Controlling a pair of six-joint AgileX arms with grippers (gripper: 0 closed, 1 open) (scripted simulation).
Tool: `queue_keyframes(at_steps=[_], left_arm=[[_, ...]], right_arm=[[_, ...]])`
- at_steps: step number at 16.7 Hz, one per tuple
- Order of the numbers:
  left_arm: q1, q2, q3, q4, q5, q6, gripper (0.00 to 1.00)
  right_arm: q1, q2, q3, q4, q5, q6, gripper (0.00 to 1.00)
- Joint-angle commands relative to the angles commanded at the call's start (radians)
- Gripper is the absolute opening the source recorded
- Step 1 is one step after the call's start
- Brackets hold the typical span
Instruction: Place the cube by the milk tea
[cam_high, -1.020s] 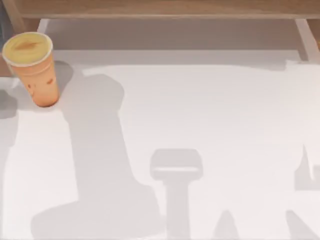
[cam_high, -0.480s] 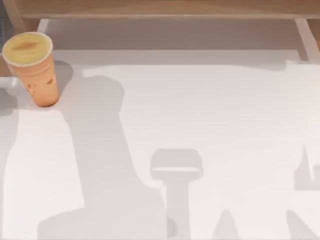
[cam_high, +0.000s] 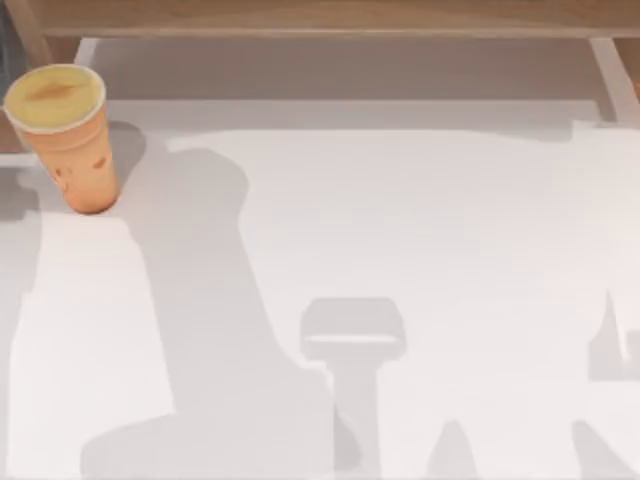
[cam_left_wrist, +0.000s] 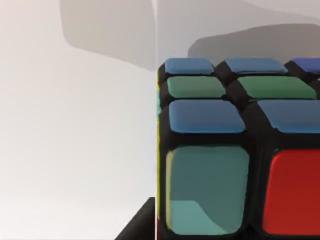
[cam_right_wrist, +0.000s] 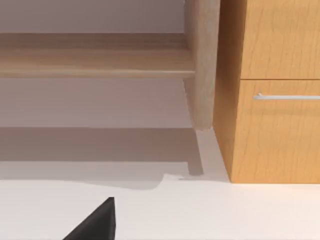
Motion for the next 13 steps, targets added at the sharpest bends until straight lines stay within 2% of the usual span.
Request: queue_keyframes(at_steps=[3, 13], left_arm=[[0.000, 0.000, 0.000, 0.000, 0.000, 0.000, 0.00], [0.000, 0.000, 0.000, 0.000, 0.000, 0.000, 0.75]], right_arm=[[0.000, 0.000, 0.000, 0.000, 0.000, 0.000, 1.00], [0.000, 0.000, 0.000, 0.000, 0.000, 0.000, 1.00]])
